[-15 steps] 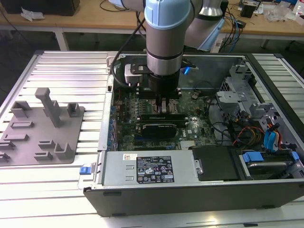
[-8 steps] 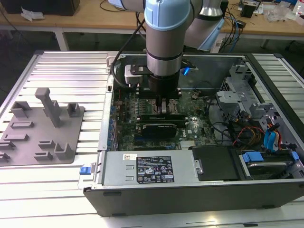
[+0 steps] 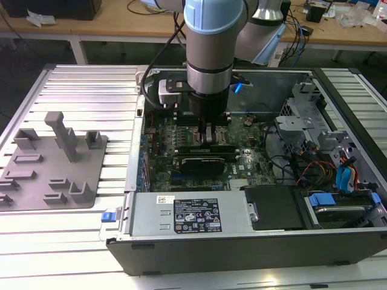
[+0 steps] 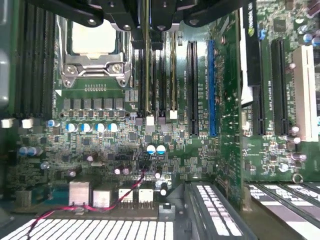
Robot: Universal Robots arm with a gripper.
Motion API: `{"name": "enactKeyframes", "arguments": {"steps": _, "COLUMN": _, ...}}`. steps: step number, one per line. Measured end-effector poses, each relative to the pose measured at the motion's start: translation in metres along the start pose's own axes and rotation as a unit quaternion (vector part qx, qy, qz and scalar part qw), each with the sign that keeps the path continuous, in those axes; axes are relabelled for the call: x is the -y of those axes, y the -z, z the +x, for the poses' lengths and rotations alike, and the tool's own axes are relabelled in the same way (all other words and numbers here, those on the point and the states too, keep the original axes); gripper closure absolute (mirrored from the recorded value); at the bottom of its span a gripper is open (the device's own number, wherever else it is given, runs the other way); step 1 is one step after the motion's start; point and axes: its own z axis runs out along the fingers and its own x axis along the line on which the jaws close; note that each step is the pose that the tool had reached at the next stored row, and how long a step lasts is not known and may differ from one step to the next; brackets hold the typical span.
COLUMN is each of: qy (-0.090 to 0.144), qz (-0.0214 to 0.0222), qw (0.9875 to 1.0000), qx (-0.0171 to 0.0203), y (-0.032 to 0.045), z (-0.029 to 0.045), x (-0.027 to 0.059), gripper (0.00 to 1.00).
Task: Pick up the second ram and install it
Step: 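Insert the second ram into the second slot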
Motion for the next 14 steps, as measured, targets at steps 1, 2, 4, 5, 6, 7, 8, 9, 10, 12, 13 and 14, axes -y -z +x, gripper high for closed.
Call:
{"name": "enactKeyframes", "arguments": {"steps": 1, "qy": 0.000, "qz": 0.0000, "qw": 1.0000, "qx": -0.0001, "y": 0.0031, "z": -0.0001, "x": 0.0002, "gripper": 0.83}}
{"name": "enactKeyframes", "arguments": {"steps": 2, "qy": 0.000, "qz": 0.0000, "qw": 1.0000, "qx": 0.0000, "y": 0.0031, "z": -0.0002, "x": 0.0002, "gripper": 0.83}}
{"name": "enactKeyframes", "arguments": {"steps": 4, "qy": -0.001, "qz": -0.0113, "qw": 0.9999, "qx": -0.0003, "y": 0.0032, "z": -0.0001, "x": 0.0008, "gripper": 0.83}}
{"name": "enactKeyframes", "arguments": {"steps": 5, "qy": -0.001, "qz": -0.0223, "qw": 0.9997, "qx": -0.0003, "y": 0.0031, "z": -0.0001, "x": 0.0016, "gripper": 0.83}}
{"name": "enactKeyframes", "arguments": {"steps": 6, "qy": -0.001, "qz": -0.0232, "qw": 0.9997, "qx": -0.0004, "y": 0.0031, "z": -0.0001, "x": 0.0016, "gripper": 0.83}}
{"name": "enactKeyframes", "arguments": {"steps": 7, "qy": -0.001, "qz": -0.0239, "qw": 0.9997, "qx": -0.0003, "y": 0.0030, "z": -0.0001, "x": 0.0022, "gripper": 0.83}}
{"name": "enactKeyframes", "arguments": {"steps": 8, "qy": -0.001, "qz": -0.0238, "qw": 0.9997, "qx": -0.0002, "y": 0.0028, "z": -0.0002, "x": 0.0047, "gripper": 0.83}}
{"name": "enactKeyframes", "arguments": {"steps": 9, "qy": -0.001, "qz": -0.0239, "qw": 0.9997, "qx": -0.0002, "y": 0.0027, "z": -0.0002, "x": 0.0066, "gripper": 0.83}}
{"name": "enactKeyframes", "arguments": {"steps": 10, "qy": -0.001, "qz": -0.0240, "qw": 0.9997, "qx": -0.0003, "y": 0.0026, "z": -0.0002, "x": 0.0095, "gripper": 0.83}}
{"name": "enactKeyframes", "arguments": {"steps": 12, "qy": -0.001, "qz": -0.0243, "qw": 0.9997, "qx": -0.0003, "y": 0.0022, "z": -0.0002, "x": 0.0149, "gripper": 0.83}}
{"name": "enactKeyframes", "arguments": {"steps": 13, "qy": -0.001, "qz": -0.0245, "qw": 0.9997, "qx": -0.0003, "y": 0.0022, "z": -0.0002, "x": 0.0159, "gripper": 0.83}}
{"name": "enactKeyframes", "arguments": {"steps": 14, "qy": -0.001, "qz": -0.0245, "qw": 0.9997, "qx": -0.0003, "y": 0.0022, "z": -0.0002, "x": 0.0160, "gripper": 0.83}}
